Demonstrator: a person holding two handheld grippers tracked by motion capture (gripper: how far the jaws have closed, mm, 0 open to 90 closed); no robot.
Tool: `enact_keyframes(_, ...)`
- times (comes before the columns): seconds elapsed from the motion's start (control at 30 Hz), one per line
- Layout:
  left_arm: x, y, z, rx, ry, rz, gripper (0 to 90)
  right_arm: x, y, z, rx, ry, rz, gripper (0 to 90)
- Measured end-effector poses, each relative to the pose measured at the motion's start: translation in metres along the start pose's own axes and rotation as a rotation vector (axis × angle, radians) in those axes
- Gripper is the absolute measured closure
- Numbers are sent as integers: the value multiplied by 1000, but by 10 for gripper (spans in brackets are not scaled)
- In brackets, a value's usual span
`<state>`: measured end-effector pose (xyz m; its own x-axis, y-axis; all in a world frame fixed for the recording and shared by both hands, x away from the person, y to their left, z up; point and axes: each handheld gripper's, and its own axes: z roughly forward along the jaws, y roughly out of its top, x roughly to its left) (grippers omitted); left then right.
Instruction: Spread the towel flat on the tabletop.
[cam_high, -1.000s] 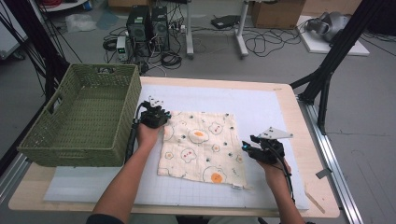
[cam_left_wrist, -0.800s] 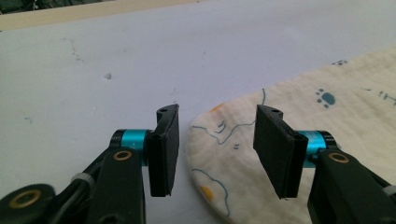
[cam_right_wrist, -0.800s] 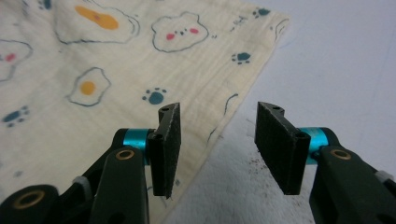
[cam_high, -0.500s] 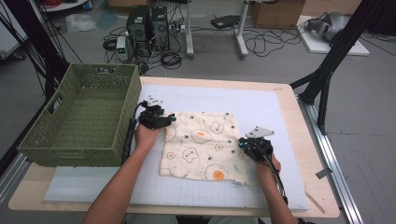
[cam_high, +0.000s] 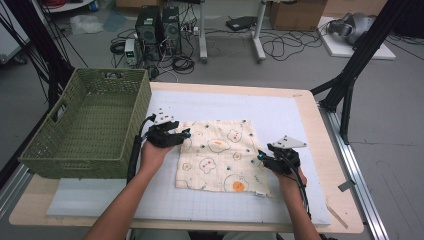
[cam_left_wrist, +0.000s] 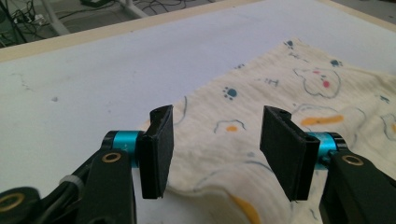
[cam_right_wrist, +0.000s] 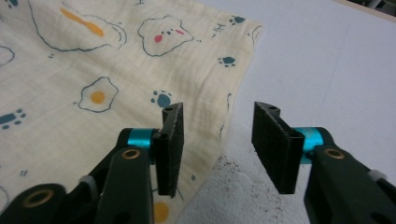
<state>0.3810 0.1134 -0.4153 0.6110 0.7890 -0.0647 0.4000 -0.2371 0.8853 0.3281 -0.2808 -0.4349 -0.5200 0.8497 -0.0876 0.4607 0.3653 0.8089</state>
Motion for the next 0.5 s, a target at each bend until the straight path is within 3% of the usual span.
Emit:
enact_keyframes(0.07, -3, -4, -5, 16, -17, 5, 444, 0, -1, -5, -9, -4, 12, 480)
enact_keyframes(0.2, -8, -16, -16, -1, -54, 31, 484, 0, -3, -16, -25, -11, 13, 415)
enact_keyframes(0.3, -11, -20, -21, 2, -83, 41, 485, 0, -7, -22, -30, -8, 25, 415)
enact_keyframes(0.5, -18, -28, -29, 1, -129, 45, 437, 4, -12, -30, -46, 39, 34, 396)
